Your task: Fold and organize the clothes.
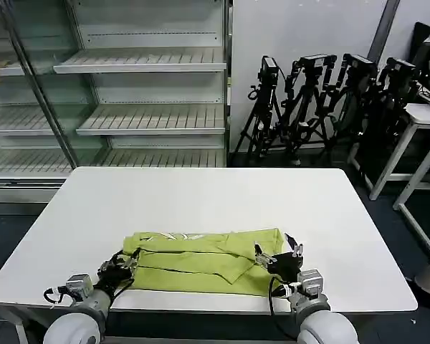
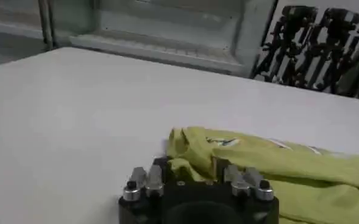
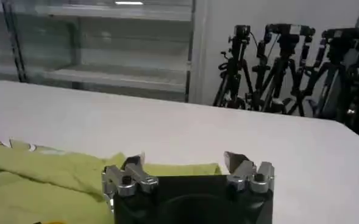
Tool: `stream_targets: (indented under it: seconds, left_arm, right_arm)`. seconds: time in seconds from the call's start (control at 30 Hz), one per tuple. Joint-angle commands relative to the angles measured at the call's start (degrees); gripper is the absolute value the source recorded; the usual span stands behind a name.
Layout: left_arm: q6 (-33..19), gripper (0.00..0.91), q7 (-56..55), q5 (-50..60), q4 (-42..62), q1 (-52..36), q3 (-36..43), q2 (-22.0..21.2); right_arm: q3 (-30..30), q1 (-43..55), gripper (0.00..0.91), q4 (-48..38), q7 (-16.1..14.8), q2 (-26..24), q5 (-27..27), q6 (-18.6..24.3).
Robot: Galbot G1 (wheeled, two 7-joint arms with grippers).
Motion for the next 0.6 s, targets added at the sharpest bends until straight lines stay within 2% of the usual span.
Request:
stream_targets:
  seconds: [0.03,0.27,0.37,0.5,0.6]
  left_arm:
    - [-0.32,0.02,-0.85,-0.88,0.22,0.4,0.61,-0.67]
    - [-2.23,0.02,4.61,5.55,1.44,0.41,-1.84,0.61]
    - [-1.87,0.01,6.05,6.1,1.64,0.03,-4.4,3.19]
    - [-0.58,0.01,7.23,10.52,1.91,-0.51,-11.96,7.71]
    - [0.78,0.01,8.23,10.78,2.93,-0.5,-18.52,13.15]
  right_arm:
    - [-0.19,-0.47,0.907,0.3,-0.06,0.14,-0.42,0.1]
    - [-0.94,-0.87,0.907,0.9,-0.04,0.62,-0.74,0.09]
    - [-1.27,-1.19,0.907,1.81,-0.1,0.53,-0.87,-0.05]
    - [-1.21,-1.03,0.907,1.95,-0.12,0.26,-0.88,-0.1]
    - [-1.18,-1.04,0.907,2.05,-0.15,0.11,-0.87,-0.08]
